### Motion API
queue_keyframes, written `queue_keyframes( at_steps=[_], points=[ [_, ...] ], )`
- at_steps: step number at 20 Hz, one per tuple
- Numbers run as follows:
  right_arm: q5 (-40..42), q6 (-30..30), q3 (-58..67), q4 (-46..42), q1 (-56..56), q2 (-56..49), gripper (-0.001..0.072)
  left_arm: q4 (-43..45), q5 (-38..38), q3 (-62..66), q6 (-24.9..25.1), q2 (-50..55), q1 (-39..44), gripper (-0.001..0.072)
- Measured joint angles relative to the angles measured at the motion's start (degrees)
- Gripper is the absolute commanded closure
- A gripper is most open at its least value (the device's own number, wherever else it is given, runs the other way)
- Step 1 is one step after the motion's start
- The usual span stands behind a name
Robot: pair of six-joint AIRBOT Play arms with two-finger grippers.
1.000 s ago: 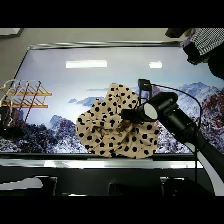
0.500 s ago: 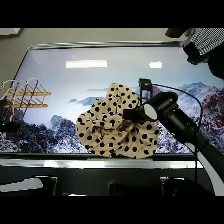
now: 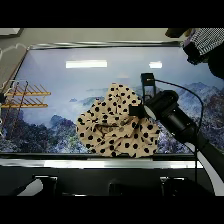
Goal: Fold the clothes and pants, and hang the long-sleeved shirts on hangers.
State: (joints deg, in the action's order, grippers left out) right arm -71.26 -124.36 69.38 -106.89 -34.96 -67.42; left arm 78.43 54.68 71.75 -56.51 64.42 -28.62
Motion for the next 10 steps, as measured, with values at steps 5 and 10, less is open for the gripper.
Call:
queue_keyframes(
  at_steps=[5, 10],
  points=[
    [0.9, 0.8, -0.1, -5.0, 0.0, 0.0, 0.0684, -11.8, 9.3, -5.8, 9.2, -11.9, 8.5, 0.0683],
    [0.3, -5.5, -0.1, -7.2, 0.0, -1.6, 0.0684, -17.6, 17.4, -17.5, 14.1, -24.7, 18.4, 0.0681]
  ],
)
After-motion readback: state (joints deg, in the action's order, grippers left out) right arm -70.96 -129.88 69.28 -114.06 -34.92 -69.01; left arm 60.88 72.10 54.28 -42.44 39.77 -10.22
